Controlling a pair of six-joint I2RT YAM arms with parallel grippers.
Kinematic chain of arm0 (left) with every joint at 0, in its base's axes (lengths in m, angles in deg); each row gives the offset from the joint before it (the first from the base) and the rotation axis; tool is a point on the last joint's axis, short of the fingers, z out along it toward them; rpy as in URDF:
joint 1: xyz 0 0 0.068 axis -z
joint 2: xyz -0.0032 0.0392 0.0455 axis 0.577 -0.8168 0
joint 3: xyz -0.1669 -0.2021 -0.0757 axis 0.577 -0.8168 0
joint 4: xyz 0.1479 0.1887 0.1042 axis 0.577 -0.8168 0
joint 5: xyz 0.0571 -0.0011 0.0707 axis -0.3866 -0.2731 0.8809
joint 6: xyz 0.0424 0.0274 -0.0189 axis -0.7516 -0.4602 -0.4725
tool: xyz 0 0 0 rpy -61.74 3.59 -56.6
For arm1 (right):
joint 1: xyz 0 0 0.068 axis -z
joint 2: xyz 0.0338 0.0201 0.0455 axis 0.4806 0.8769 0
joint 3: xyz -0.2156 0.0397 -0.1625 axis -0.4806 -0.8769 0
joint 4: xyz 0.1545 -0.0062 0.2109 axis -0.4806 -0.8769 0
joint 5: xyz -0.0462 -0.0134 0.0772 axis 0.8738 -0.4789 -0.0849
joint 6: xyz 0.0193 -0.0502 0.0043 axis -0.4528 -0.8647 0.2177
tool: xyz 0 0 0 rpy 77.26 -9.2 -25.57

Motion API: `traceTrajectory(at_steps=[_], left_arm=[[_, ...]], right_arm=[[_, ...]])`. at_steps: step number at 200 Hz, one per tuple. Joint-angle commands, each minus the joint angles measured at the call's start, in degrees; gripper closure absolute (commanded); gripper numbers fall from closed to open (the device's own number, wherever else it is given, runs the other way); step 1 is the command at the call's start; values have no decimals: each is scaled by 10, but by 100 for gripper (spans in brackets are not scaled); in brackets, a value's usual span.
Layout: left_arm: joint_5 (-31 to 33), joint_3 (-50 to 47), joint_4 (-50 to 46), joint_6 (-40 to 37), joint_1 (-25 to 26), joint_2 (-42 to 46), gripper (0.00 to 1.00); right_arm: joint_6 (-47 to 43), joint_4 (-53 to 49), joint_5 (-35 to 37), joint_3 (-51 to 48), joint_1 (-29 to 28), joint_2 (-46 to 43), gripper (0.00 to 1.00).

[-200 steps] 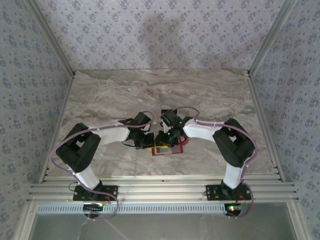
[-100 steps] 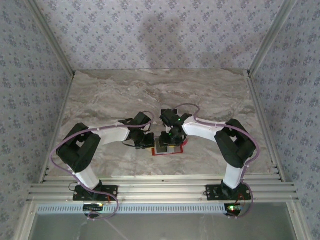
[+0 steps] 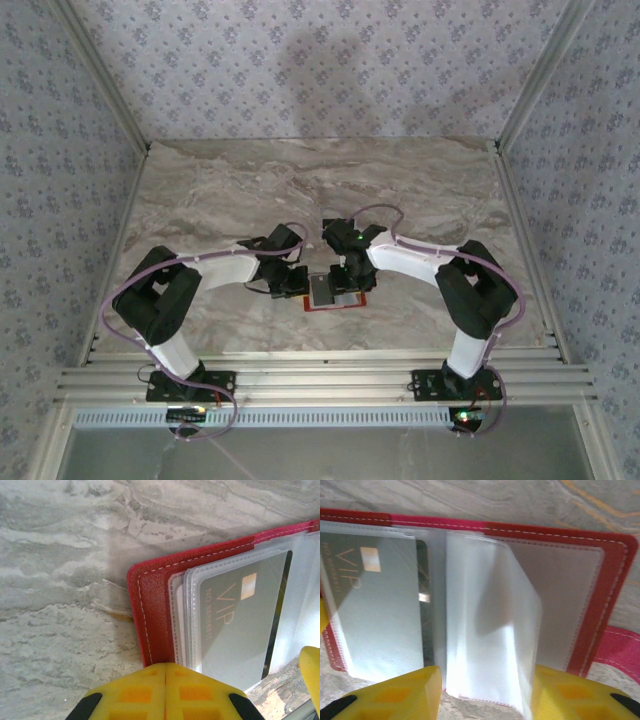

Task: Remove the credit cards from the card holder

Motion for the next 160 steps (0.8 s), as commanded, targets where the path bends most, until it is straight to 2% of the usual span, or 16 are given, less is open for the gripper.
traceTrajectory(at_steps=[1, 91, 110, 160], left_arm=[[-8, 9, -17, -3, 6, -3, 92], [4, 34, -43, -9, 19, 4, 92], [8, 42, -49, -11, 22, 4, 92], [8, 59, -54, -13, 25, -4, 92]], right_arm=[[-10, -44, 42, 12, 3, -20, 51], [-6, -75, 113, -6, 21, -64, 54], [-1, -40, 77, -23, 26, -85, 56], [9, 92, -80, -71, 48, -94, 66]])
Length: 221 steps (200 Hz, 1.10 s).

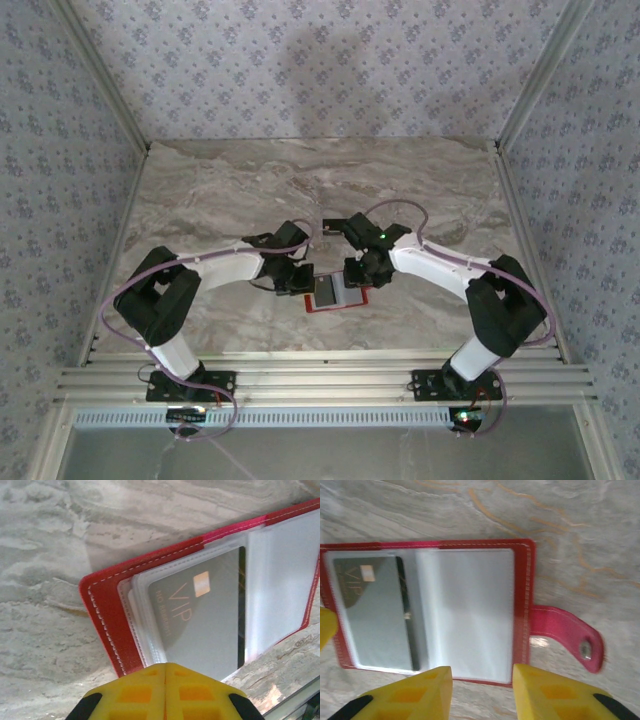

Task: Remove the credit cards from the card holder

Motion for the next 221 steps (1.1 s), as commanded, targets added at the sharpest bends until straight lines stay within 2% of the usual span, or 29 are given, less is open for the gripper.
traceTrajectory(at_steps=[1, 41, 153, 221], left_arm=[[3, 20, -19, -11, 5, -4, 91], [1, 26, -16, -12, 6, -20, 92], [2, 41, -15, -17, 5, -41, 92], [2, 42, -20, -17, 6, -32, 92]], right_arm=[[13, 73, -87, -20, 8, 0, 66], [24, 112, -128, -36, 8, 19, 71], [60, 129, -121, -96, -12, 18, 73], [68, 133, -121, -89, -19, 2, 73]])
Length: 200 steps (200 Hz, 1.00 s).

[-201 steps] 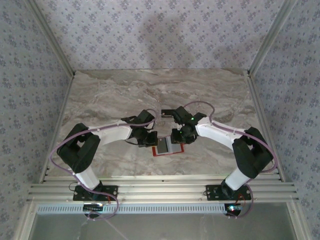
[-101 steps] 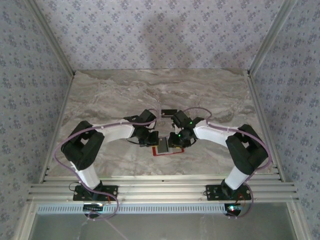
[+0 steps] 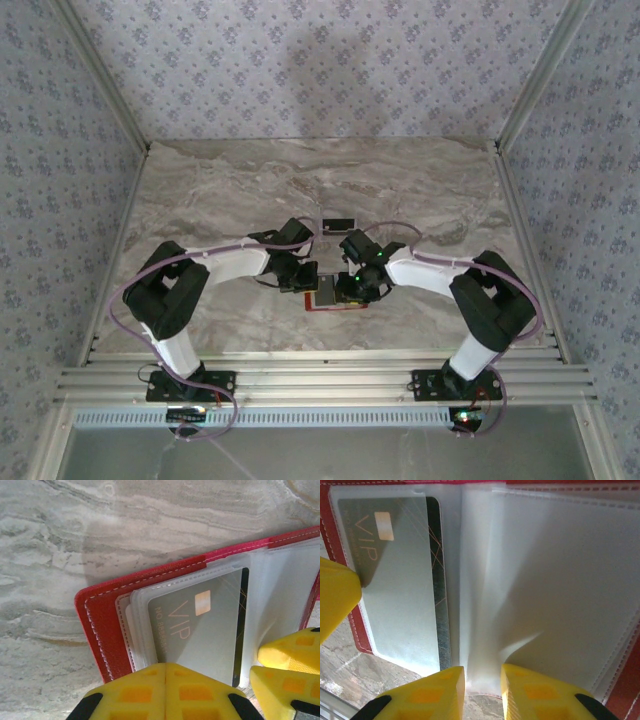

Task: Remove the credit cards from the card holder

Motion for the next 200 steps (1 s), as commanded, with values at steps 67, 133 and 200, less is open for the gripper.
traceTrajectory(at_steps=[67, 133, 200], left_arm=[[6, 3, -14, -7, 5, -2, 92], [20, -2, -29, -12, 5, -3, 92], [23, -4, -32, -13, 5, -1, 92]], right_arm=[[16, 36, -33, 24, 14, -13, 73], [17, 70, -61, 51, 23, 26, 73], [12, 75, -64, 56, 32, 63, 73]])
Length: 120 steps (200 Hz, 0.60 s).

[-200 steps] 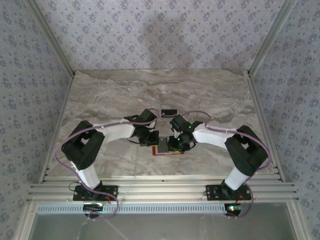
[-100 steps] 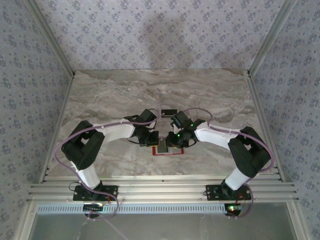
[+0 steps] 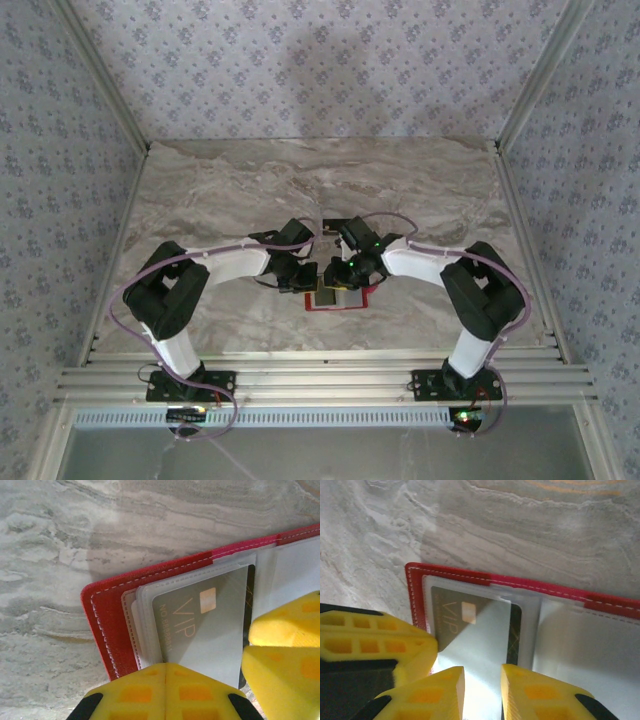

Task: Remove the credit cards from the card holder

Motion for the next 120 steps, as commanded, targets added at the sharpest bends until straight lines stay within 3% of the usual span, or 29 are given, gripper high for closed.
traceTrajectory(at_steps=[1, 120], left_arm=[[12, -5, -24, -9, 2, -1, 92], [18, -6, -30, -11, 2, 3, 93]], right_arm=[[3, -2, -11, 14, 5, 15, 73], [-14, -81, 53, 30, 2, -18, 75]])
